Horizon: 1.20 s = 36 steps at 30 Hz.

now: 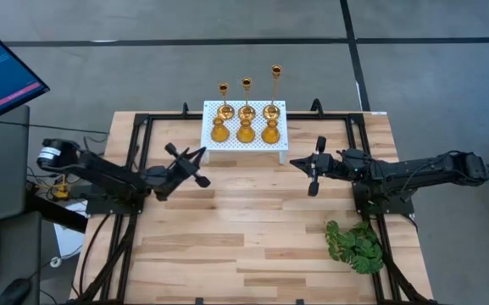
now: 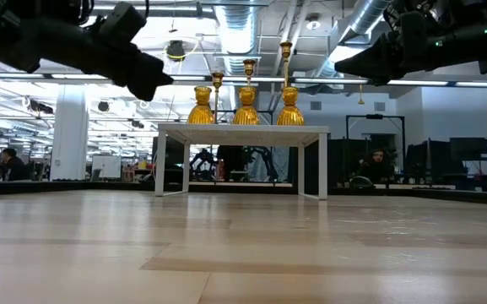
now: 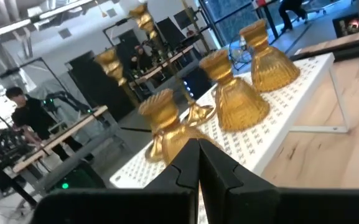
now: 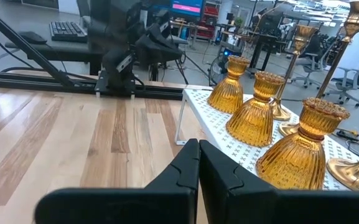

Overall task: Pick & Place candle stick holders
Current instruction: Adjust the orange candle holders to properly align them

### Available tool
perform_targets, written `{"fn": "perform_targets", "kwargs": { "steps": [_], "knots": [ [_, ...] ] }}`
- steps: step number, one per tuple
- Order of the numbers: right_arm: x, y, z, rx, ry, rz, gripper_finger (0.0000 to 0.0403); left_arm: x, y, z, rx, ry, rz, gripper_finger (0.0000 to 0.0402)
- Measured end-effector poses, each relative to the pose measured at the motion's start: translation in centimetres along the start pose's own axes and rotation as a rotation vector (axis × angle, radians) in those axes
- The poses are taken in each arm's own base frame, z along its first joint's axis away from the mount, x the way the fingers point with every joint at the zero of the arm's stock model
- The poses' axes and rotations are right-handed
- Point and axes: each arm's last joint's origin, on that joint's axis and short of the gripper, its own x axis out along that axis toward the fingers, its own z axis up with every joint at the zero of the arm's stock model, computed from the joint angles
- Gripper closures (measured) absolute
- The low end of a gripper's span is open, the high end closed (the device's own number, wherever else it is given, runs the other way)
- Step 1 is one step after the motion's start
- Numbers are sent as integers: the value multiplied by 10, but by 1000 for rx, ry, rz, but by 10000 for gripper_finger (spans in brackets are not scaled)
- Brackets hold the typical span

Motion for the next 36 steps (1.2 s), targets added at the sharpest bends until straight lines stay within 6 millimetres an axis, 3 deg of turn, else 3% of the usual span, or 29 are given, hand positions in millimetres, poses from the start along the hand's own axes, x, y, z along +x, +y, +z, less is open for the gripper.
{"fn": "perform_targets", "kwargs": {
  "steps": [6,15,19,36],
  "knots": [
    [0,0,0,0,-4,-1,403,5,5,-9,-62,21,36,399],
    [0,0,2,2,-15,-6,403,37,12,-31,-149,-10,-95,399],
    [0,0,1,2,-14,-6,403,47,20,-39,-169,13,-70,399],
    [0,0,1,-1,-12,-6,403,60,38,-48,-239,21,-19,399]
  ]
}}
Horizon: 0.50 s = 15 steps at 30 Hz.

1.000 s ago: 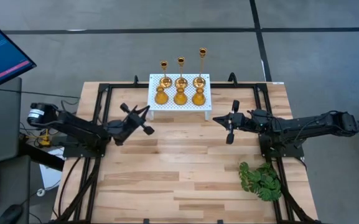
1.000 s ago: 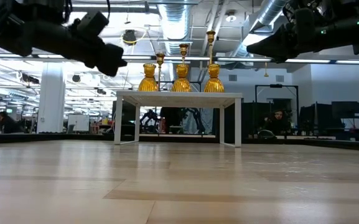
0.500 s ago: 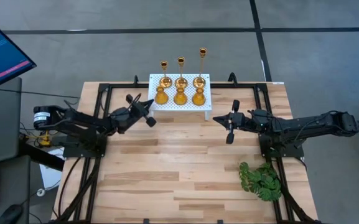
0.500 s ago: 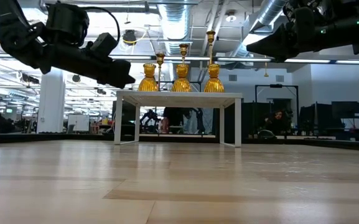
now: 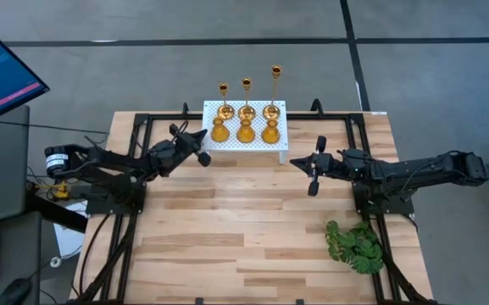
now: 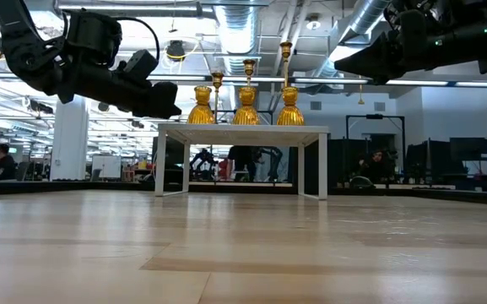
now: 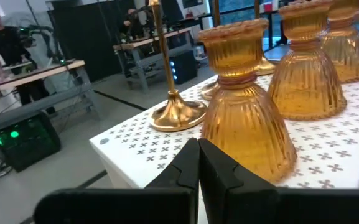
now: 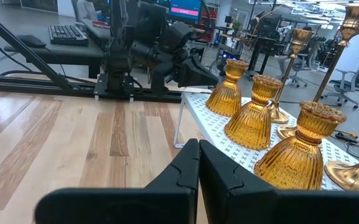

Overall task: Pick & Place candle stick holders
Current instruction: Adjust the orange candle holders to properly align them

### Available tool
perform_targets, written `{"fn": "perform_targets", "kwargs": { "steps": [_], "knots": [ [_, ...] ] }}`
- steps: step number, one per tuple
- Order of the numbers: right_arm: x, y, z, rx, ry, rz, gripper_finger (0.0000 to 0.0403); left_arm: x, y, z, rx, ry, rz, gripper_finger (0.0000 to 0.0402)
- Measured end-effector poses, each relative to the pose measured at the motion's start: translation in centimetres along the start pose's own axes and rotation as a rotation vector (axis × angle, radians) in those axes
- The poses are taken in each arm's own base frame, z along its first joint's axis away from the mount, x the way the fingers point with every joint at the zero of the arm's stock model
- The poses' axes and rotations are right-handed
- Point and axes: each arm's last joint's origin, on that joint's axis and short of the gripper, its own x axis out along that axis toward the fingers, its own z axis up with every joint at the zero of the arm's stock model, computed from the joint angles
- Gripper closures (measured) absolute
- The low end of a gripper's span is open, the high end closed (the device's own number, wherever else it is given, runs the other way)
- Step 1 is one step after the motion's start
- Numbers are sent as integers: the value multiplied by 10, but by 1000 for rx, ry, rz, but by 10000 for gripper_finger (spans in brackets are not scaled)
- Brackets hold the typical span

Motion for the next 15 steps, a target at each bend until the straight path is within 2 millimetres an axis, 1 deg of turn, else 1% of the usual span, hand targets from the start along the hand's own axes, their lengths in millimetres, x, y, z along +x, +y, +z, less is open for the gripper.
{"fn": "perform_targets", "kwargs": {
  "steps": [5,12,15],
  "knots": [
    [0,0,0,0,0,0,403,2,1,0,-12,-9,-39,399],
    [0,-1,0,3,1,-8,403,10,-1,10,-22,-18,-65,399],
    [0,-2,0,3,1,-9,403,11,-1,11,-18,-12,-66,399]
  ]
}}
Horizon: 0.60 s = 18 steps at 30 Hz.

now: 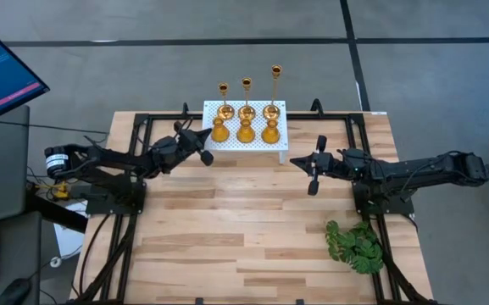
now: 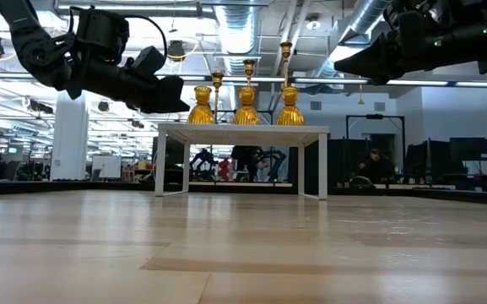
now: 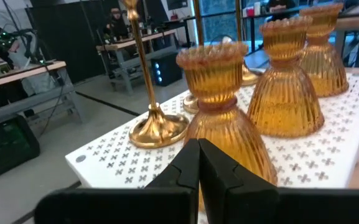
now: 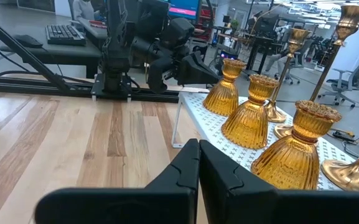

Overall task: Pick & Place candle stick holders
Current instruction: Adjust the orange candle holders to properly align them

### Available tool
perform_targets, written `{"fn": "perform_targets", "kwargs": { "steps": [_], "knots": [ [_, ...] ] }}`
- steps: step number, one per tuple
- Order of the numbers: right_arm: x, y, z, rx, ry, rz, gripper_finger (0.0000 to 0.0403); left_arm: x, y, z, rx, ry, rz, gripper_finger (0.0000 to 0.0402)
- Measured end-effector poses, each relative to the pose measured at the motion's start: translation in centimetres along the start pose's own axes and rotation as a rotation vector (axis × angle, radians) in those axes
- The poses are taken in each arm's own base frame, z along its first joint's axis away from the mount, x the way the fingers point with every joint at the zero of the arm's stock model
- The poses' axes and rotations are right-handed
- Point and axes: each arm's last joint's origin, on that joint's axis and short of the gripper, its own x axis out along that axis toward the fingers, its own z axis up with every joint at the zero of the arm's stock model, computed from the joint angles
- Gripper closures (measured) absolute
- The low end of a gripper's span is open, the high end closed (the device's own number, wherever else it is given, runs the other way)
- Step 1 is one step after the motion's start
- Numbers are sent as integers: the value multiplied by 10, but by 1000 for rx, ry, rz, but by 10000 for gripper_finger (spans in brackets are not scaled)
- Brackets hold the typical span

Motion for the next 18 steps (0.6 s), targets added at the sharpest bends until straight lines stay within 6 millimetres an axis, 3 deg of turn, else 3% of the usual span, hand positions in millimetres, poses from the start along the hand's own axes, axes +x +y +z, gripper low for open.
{"fn": "perform_targets", "kwargs": {
  "steps": [18],
  "knots": [
    [0,0,0,0,0,0,403,16,-9,-8,-21,52,-21,399]
  ]
}}
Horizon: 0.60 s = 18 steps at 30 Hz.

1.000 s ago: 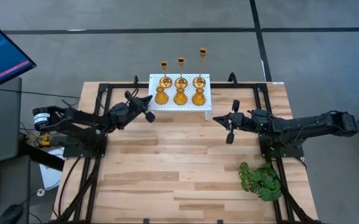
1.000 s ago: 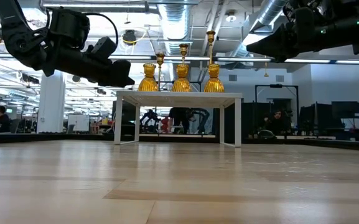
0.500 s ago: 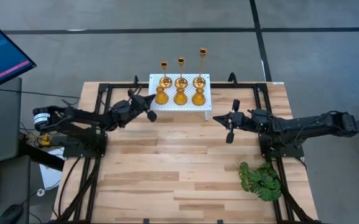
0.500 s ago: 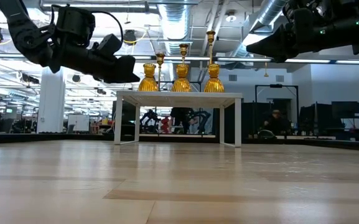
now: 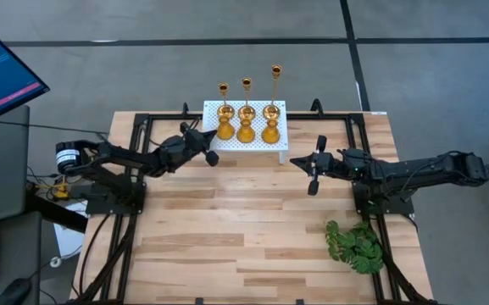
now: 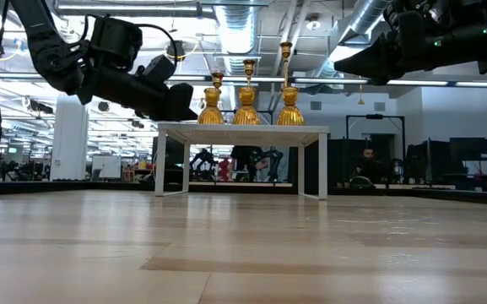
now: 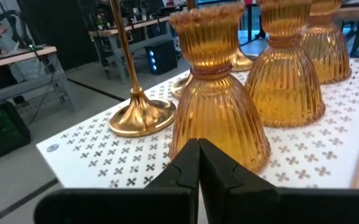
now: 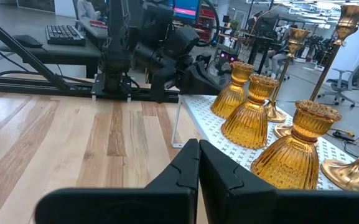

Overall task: Pick & Place candle stick holders
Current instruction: Adjust the orange candle holders to properly align them

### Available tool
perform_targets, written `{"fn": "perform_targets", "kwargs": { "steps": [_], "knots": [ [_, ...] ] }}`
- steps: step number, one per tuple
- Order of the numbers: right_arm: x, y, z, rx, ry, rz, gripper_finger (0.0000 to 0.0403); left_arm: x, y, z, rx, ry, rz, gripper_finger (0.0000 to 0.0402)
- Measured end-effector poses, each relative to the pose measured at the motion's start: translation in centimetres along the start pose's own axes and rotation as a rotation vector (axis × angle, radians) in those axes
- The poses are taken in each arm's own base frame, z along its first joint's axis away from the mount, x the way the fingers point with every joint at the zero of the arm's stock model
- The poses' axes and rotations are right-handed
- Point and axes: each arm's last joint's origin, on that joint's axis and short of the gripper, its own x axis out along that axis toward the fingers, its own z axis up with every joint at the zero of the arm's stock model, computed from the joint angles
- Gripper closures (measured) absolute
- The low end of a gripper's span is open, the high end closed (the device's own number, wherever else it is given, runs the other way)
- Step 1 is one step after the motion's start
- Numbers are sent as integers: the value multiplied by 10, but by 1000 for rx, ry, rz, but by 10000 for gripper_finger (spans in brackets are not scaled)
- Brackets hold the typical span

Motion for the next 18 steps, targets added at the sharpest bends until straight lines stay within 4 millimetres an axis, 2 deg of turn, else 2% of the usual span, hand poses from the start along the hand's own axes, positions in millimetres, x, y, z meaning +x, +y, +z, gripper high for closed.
{"fn": "perform_targets", "kwargs": {
  "steps": [8,18],
  "knots": [
    [0,0,-1,-2,13,2,403,-3,-8,1,1,6,32,399],
    [0,0,-3,4,30,3,403,-22,-36,15,-38,-58,-109,399]
  ]
}}
